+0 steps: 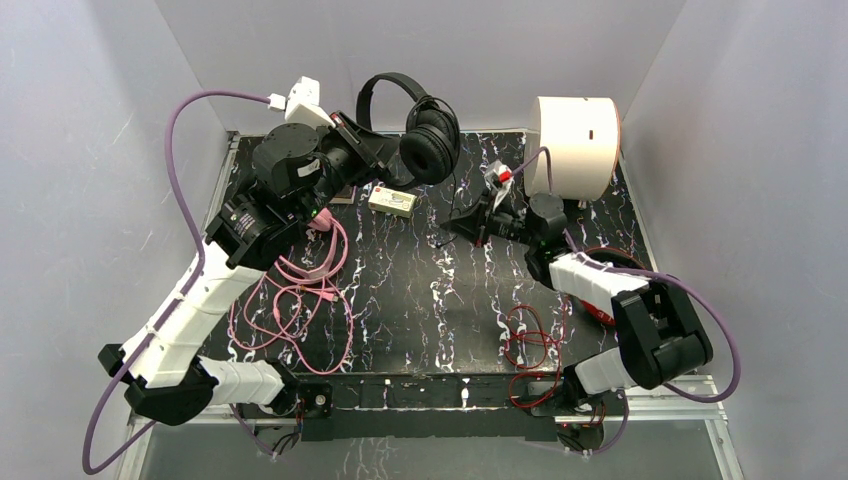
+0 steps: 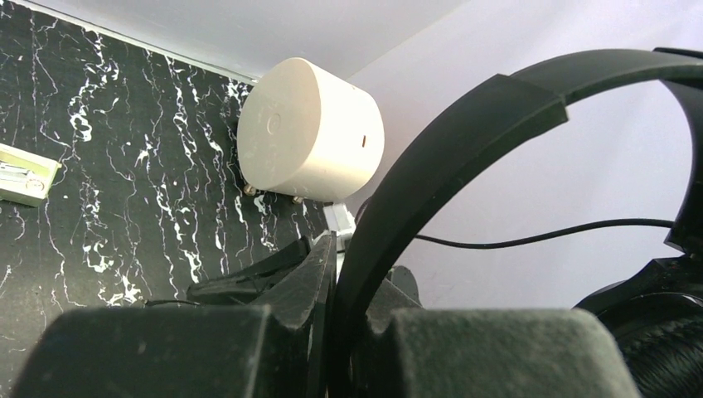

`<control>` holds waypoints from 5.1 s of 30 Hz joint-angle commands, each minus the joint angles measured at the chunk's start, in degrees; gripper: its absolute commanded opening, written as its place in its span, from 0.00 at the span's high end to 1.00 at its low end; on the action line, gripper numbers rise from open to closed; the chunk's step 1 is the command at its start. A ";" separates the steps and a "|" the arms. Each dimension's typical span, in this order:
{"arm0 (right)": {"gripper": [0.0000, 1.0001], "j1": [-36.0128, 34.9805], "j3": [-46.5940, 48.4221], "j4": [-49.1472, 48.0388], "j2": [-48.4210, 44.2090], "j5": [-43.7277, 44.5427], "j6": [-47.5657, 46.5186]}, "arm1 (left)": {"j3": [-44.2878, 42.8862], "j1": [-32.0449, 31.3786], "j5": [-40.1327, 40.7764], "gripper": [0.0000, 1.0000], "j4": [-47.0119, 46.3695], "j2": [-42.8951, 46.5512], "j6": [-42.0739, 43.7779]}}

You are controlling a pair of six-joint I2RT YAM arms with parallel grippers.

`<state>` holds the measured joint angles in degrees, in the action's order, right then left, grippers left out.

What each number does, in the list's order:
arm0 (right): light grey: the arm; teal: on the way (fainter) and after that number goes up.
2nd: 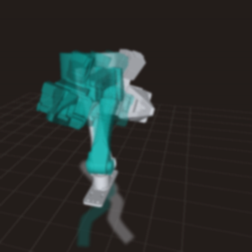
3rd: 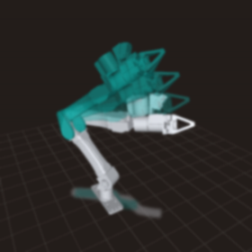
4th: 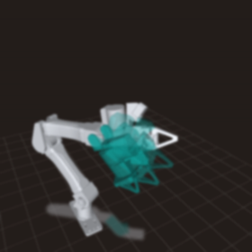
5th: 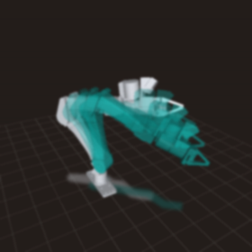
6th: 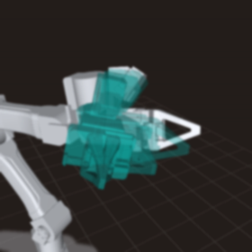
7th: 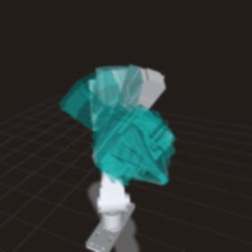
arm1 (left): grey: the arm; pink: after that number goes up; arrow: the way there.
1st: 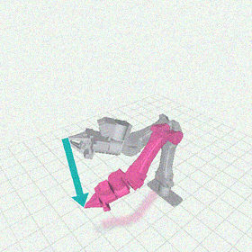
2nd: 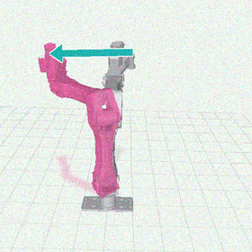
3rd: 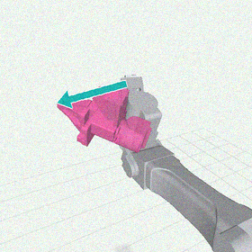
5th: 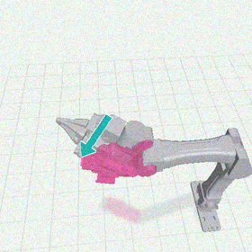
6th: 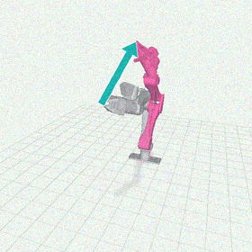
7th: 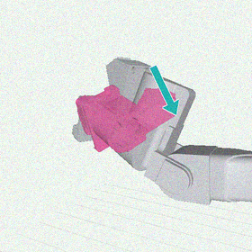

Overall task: Wrap the headphones
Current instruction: Wrap the headphones cable around the headphones, then place the headphones at the center of the board.

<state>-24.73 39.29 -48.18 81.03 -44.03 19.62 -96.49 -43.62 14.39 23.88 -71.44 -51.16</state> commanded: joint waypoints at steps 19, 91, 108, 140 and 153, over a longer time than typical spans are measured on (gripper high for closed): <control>1.00 -23.69 -4.79 48.86 -32.52 6.30 -6.16 | 1.57 12.91 42.62 1.00 -16.67 -18.41 28.28; 0.92 -32.93 24.79 70.42 -13.73 24.79 -3.82 | 21.10 0.42 43.44 1.00 -3.30 -8.97 32.72; 0.81 -30.55 45.02 87.03 -5.72 46.48 -27.93 | 32.10 -0.59 -3.18 1.00 3.10 7.12 44.32; 0.34 -18.61 18.18 81.97 -19.22 55.28 -5.04 | 38.16 -0.30 5.97 1.00 4.32 6.57 9.67; 0.16 -18.65 18.91 79.94 -30.81 57.83 -6.67 | 30.07 1.67 8.47 1.00 -8.80 -19.61 10.19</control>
<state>-43.24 56.51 34.92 52.12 12.97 13.74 -60.60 -43.05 22.06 22.24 -86.08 -40.32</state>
